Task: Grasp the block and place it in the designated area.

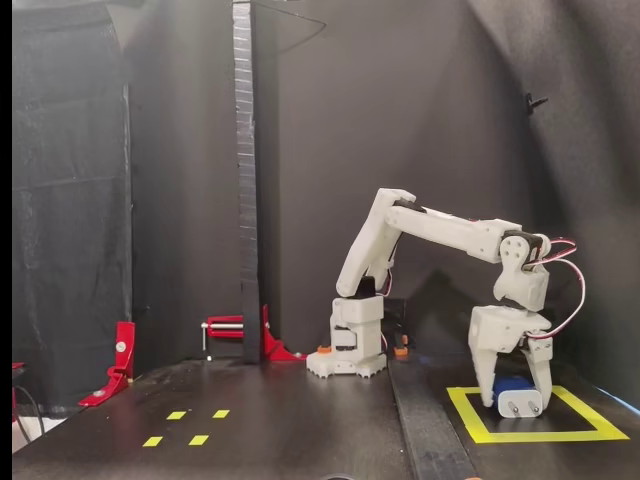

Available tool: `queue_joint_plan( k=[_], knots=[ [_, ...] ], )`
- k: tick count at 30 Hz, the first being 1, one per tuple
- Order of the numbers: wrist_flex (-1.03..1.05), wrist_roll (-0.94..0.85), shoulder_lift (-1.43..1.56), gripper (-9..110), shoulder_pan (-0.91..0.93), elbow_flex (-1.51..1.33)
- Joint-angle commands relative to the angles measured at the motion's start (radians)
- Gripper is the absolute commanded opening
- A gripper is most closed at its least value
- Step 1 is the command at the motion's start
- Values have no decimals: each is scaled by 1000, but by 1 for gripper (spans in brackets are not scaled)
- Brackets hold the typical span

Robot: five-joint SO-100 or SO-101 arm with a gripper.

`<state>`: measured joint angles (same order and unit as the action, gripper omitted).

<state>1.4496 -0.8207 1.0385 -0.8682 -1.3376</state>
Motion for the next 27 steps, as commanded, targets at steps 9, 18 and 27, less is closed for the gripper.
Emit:
queue_joint_plan(
  k=[9, 18, 27],
  knots=[
    [20, -17, 61, 41, 5, 14],
    [52, -21, 121, 41, 9, 15],
    [161, -31, 325, 41, 21, 17]
  ],
)
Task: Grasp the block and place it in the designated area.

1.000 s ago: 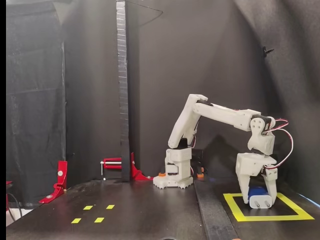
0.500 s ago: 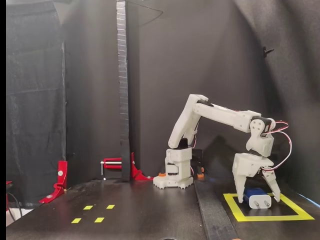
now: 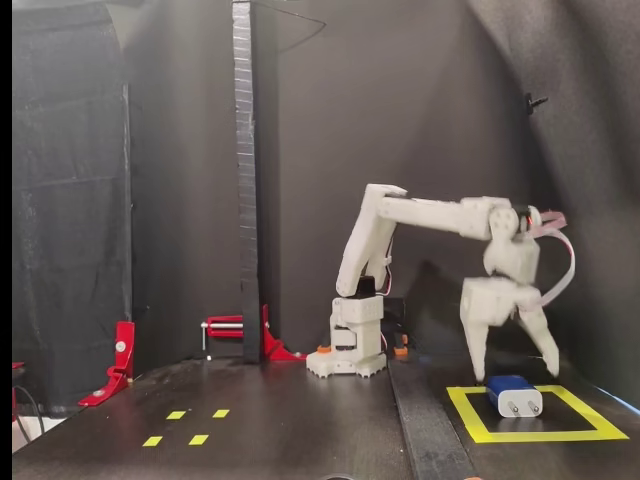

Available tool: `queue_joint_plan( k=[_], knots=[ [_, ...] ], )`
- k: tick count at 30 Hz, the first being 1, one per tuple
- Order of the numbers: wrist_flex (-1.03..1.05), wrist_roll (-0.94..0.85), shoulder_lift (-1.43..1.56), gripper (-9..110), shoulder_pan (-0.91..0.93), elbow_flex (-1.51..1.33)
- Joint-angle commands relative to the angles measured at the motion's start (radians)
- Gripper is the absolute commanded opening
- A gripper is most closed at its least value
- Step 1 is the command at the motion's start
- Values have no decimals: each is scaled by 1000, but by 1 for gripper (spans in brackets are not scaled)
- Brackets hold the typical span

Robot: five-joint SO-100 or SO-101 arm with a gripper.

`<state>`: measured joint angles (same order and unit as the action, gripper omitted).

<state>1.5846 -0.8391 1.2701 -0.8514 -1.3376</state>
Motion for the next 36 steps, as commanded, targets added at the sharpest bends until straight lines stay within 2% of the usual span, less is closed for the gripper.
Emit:
queue_joint_plan(
  k=[1, 8, 20, 27, 36],
  knots=[
    [35, -12, 115, 41, 6, 17],
    [100, -20, 229, 41, 14, 17],
    [118, -23, 253, 40, 17, 17],
    [112, -23, 253, 29, 18, 17],
    [107, -23, 255, 9, 18, 15]
  ],
)
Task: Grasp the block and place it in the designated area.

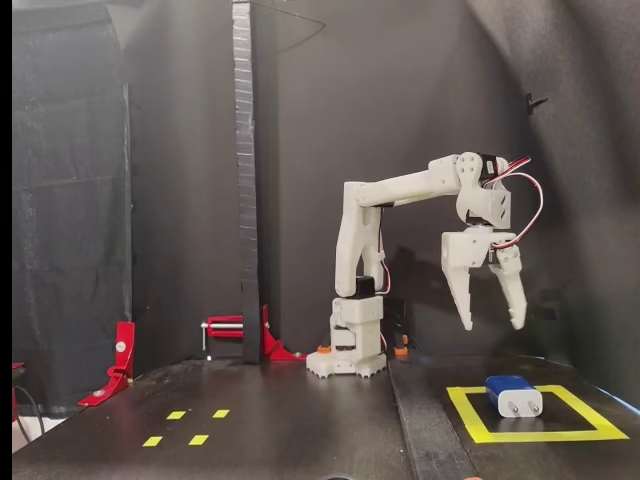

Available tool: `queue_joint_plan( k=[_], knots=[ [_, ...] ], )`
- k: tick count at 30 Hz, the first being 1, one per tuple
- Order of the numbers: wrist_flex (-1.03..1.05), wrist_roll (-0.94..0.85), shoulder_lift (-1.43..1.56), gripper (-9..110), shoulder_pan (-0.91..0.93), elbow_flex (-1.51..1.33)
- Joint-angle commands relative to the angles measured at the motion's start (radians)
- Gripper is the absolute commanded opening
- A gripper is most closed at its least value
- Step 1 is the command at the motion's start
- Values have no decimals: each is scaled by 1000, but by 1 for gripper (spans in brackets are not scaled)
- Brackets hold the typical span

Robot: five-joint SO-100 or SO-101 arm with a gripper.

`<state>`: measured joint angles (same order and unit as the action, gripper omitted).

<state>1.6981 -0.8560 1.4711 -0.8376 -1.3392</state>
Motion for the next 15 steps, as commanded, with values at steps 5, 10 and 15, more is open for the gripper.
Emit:
queue_joint_plan(
  k=[5, 10, 15],
  knots=[
    [-8, -6, 54, 3, 6, 17],
    [-12, 0, 54, 1, 8, 17],
    [-18, 54, 51, 0, 5, 17]
  ],
)
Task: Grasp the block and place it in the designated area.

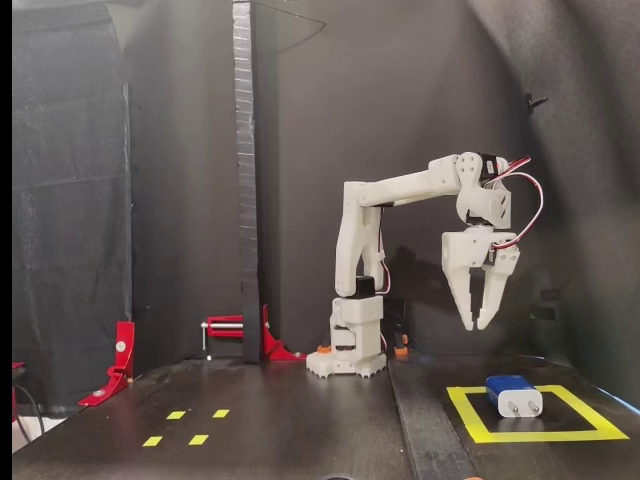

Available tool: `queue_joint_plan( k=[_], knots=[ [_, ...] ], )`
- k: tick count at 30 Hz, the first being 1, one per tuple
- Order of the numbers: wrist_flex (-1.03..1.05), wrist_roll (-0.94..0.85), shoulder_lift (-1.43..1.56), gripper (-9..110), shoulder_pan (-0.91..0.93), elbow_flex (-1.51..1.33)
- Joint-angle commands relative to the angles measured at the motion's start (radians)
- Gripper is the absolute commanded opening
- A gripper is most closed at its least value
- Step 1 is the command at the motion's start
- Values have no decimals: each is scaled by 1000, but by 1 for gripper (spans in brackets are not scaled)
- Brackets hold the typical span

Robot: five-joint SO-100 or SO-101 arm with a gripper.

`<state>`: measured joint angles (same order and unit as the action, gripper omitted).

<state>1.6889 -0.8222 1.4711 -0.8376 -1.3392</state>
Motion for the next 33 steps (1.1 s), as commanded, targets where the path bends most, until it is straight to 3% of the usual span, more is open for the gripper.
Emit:
queue_joint_plan(
  k=[1, 18, 33],
  knots=[
    [-18, 44, 51, 0, 5, 17],
    [-48, 969, 41, 0, 41, 14],
    [-55, 989, 44, 0, 129, 14]
  ],
)
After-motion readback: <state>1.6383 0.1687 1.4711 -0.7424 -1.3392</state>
